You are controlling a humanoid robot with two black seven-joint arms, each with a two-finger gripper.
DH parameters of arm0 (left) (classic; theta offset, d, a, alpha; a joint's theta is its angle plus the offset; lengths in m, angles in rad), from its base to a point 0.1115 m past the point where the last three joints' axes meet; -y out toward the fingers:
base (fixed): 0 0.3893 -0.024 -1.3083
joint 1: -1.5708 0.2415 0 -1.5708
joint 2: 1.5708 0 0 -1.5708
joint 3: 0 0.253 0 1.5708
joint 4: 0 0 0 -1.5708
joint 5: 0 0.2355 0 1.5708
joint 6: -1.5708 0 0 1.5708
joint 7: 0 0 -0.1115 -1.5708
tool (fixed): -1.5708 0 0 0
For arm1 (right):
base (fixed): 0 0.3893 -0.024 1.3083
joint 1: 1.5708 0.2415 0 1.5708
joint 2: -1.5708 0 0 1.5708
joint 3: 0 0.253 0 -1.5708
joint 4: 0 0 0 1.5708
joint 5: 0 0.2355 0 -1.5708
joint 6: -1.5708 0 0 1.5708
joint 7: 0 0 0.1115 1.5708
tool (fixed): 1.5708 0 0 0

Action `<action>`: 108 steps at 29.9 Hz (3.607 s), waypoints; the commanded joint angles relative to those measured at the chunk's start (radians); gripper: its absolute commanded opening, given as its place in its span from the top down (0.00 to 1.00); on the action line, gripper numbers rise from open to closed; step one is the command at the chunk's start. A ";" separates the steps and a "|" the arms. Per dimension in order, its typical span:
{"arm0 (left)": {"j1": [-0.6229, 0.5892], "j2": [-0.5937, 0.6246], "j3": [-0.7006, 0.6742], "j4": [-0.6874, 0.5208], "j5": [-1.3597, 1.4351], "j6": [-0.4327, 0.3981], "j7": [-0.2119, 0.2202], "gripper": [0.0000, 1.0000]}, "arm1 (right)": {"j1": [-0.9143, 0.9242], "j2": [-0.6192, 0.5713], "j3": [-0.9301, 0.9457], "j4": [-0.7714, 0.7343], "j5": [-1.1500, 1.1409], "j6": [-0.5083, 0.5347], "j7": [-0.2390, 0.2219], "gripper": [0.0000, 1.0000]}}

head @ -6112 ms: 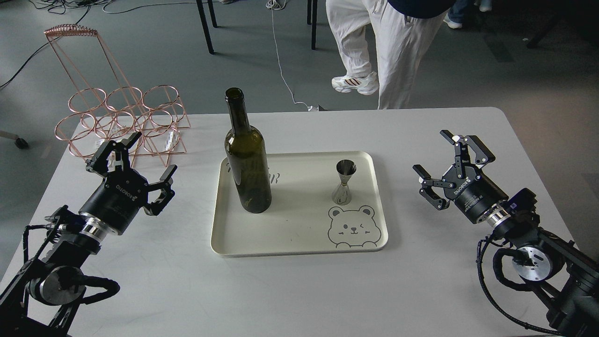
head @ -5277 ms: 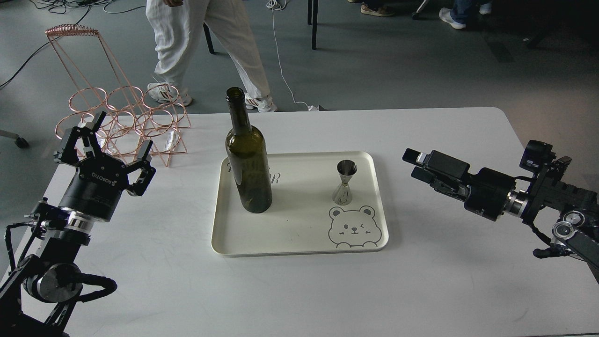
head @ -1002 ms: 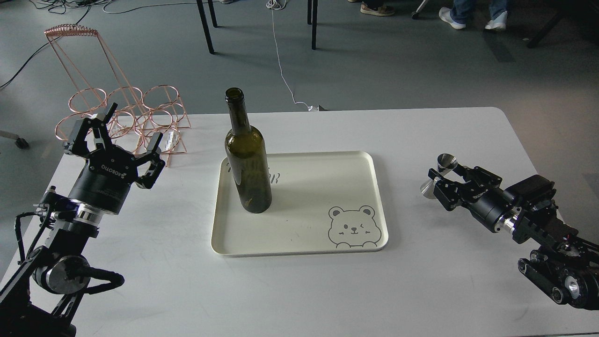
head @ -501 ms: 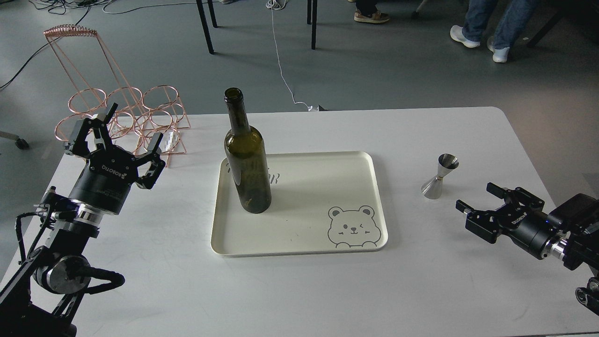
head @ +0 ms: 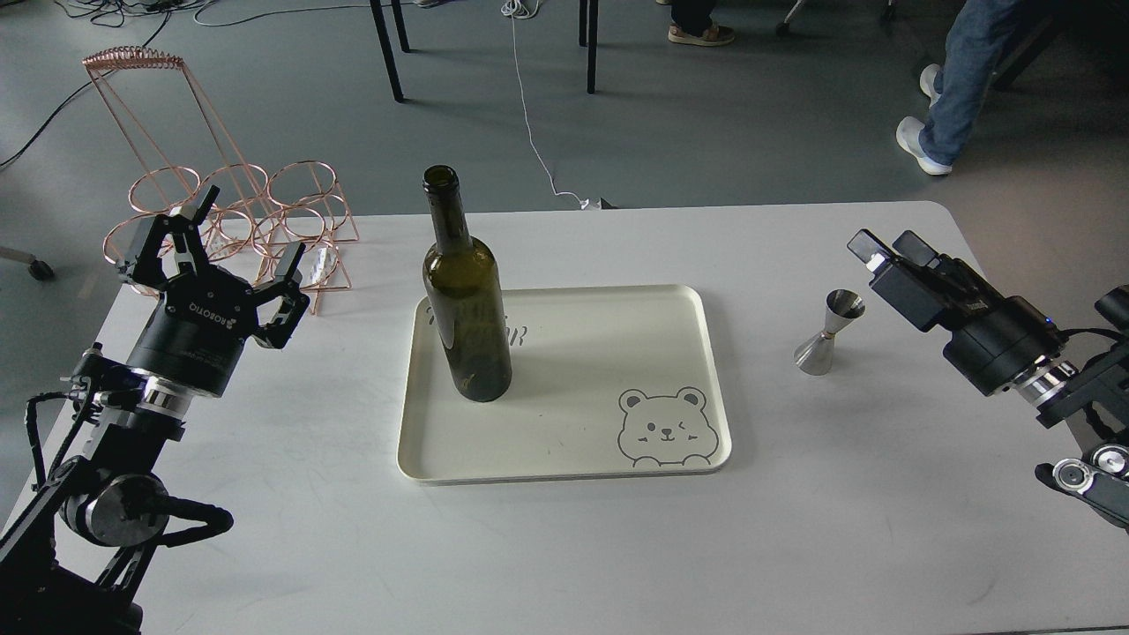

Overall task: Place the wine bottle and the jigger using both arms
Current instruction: 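Set the jigger on the table and open the right gripper, then raise the right gripper away from the jigger, then reach the left gripper to the wine bottle neck and grasp it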

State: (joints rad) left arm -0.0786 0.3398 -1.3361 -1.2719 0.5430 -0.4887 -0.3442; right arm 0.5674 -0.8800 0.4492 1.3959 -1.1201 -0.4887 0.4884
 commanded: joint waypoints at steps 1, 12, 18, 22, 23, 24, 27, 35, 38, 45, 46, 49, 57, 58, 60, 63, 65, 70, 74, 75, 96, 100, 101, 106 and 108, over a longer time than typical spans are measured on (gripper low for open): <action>-0.003 0.011 -0.002 -0.001 0.000 0.000 -0.002 0.01 | 0.133 0.058 -0.001 -0.008 0.251 0.046 0.000 0.03; 0.002 0.057 -0.003 -0.049 0.116 0.000 -0.054 0.01 | 0.269 0.277 0.085 -0.220 0.948 0.700 0.000 0.01; 0.008 0.085 -0.005 -0.132 0.306 0.000 -0.116 0.01 | 0.180 0.407 0.088 -0.415 1.036 0.973 0.000 0.01; 0.008 0.126 -0.014 -0.211 0.594 0.000 -0.144 0.01 | 0.131 0.454 0.078 -0.436 1.025 0.977 0.000 0.01; 0.008 0.146 -0.014 -0.233 0.686 0.000 -0.144 0.01 | 0.128 0.458 0.078 -0.437 1.025 0.977 0.000 0.01; 0.006 0.165 -0.014 -0.247 0.765 0.000 -0.144 0.01 | 0.126 0.460 0.078 -0.437 1.022 0.977 0.000 0.01; -0.006 0.232 -0.006 -0.283 0.970 0.031 -0.144 0.01 | 0.124 0.458 0.078 -0.437 1.008 0.977 0.000 0.01; -0.098 0.421 0.040 -0.377 1.316 0.093 -0.144 0.01 | 0.112 0.458 0.080 -0.437 0.973 0.977 0.000 0.01; -0.138 0.433 0.060 -0.414 1.437 0.145 -0.144 0.01 | 0.109 0.458 0.080 -0.437 0.967 0.977 0.000 0.01; -0.242 0.441 0.178 -0.415 1.639 0.187 -0.144 0.01 | 0.105 0.457 0.082 -0.436 0.967 0.977 0.000 0.01; -0.251 0.435 0.195 -0.415 1.639 0.188 -0.144 0.01 | 0.105 0.455 0.082 -0.436 0.967 0.977 0.000 0.01; -0.274 0.417 0.218 -0.415 1.639 0.187 -0.144 0.01 | 0.100 0.454 0.082 -0.434 0.965 0.977 0.000 0.01; -0.305 0.378 0.259 -0.388 1.639 0.183 -0.144 0.01 | 0.100 0.449 0.082 -0.434 0.965 0.977 0.000 0.01; -0.306 0.372 0.264 -0.370 1.639 0.186 -0.144 0.01 | 0.100 0.449 0.082 -0.434 0.965 0.977 0.000 0.01; -0.320 0.351 0.268 -0.348 1.638 0.187 -0.144 0.01 | 0.100 0.447 0.082 -0.434 0.965 0.977 0.000 0.01; -0.340 0.334 0.275 -0.325 1.635 0.188 -0.144 0.02 | 0.100 0.447 0.082 -0.434 0.965 0.977 0.000 0.01; -0.349 0.328 0.276 -0.299 1.637 0.191 -0.144 0.02 | 0.098 0.447 0.082 -0.434 0.965 0.977 0.000 0.01; -0.369 0.305 0.278 -0.288 1.635 0.191 -0.144 0.03 | 0.098 0.454 0.082 -0.434 0.953 0.977 0.000 0.01; -0.388 0.303 0.314 -0.270 1.634 0.193 -0.144 0.05 | 0.095 0.457 0.082 -0.434 0.936 0.977 0.000 0.01; -0.394 0.295 0.317 -0.267 1.634 0.193 -0.144 0.06 | 0.092 0.457 0.082 -0.436 0.936 0.977 0.000 0.01; -0.411 0.226 0.318 -0.239 1.628 0.202 -0.144 0.23 | 0.083 0.455 0.082 -0.434 0.921 0.977 0.000 0.01; -0.411 0.216 0.318 -0.225 1.629 0.211 -0.144 0.35 | 0.083 0.454 0.082 -0.434 0.921 0.977 0.000 0.01; -0.411 0.214 0.318 -0.224 1.629 0.214 -0.144 0.38 | 0.083 0.454 0.082 -0.434 0.921 0.977 0.000 0.01; -0.415 0.212 0.318 -0.224 1.629 0.216 -0.144 0.58 | 0.083 0.454 0.082 -0.434 0.921 0.977 0.000 0.01; -0.418 0.212 0.319 -0.224 1.631 0.229 -0.144 0.60 | 0.083 0.454 0.082 -0.434 0.921 0.977 0.000 0.01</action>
State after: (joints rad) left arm -0.4931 0.5527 -1.0185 -1.4957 2.1719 -0.2720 -0.4887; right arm 0.6504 -0.4264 0.5307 0.9619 -0.1994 0.4887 0.4887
